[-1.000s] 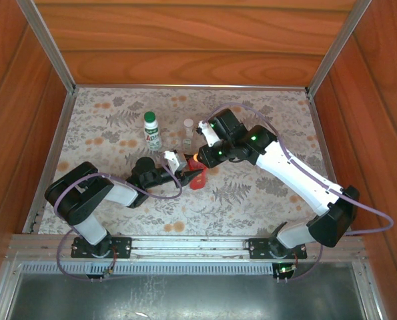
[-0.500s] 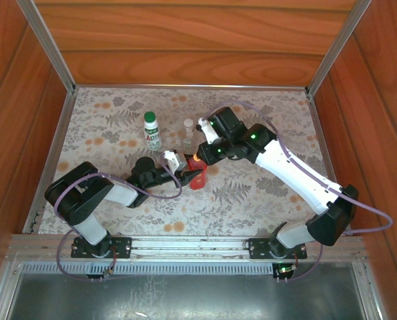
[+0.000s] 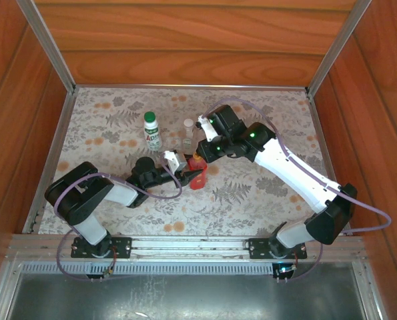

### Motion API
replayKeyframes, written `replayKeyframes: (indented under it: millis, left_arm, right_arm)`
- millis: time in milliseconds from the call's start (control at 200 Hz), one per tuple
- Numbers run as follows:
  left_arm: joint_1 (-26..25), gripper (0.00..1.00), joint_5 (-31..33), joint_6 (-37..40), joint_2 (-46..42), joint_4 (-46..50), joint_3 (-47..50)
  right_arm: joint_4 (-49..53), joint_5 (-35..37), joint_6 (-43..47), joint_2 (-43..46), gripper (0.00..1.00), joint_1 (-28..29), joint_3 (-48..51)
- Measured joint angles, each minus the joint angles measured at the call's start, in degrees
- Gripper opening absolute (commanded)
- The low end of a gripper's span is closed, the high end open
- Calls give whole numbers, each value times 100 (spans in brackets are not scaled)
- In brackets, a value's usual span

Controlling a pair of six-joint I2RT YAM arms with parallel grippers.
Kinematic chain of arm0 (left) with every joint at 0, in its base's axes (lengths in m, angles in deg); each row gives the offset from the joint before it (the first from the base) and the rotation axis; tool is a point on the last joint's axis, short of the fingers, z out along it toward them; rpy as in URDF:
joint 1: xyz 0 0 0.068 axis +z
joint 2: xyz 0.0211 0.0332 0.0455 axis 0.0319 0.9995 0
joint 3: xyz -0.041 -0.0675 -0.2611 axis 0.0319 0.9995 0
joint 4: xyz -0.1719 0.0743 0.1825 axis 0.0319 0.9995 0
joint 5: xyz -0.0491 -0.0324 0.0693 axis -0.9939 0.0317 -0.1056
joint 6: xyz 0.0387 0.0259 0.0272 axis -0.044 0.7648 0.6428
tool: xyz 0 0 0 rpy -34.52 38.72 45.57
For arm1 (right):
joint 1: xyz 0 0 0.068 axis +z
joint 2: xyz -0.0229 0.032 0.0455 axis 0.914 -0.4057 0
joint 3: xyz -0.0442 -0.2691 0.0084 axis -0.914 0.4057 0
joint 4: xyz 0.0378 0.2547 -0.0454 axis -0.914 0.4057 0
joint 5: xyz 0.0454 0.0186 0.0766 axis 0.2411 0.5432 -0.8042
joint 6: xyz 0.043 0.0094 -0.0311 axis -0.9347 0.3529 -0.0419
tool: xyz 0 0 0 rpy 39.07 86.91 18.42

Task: Screw on the bottle caps

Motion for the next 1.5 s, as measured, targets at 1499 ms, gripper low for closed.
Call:
replayKeyframes:
  millis: [1499]
  left_arm:
    - [20,58,-15,7,0,0,2]
  right_arm:
    - [-107,-92,-109,162,23,0,219]
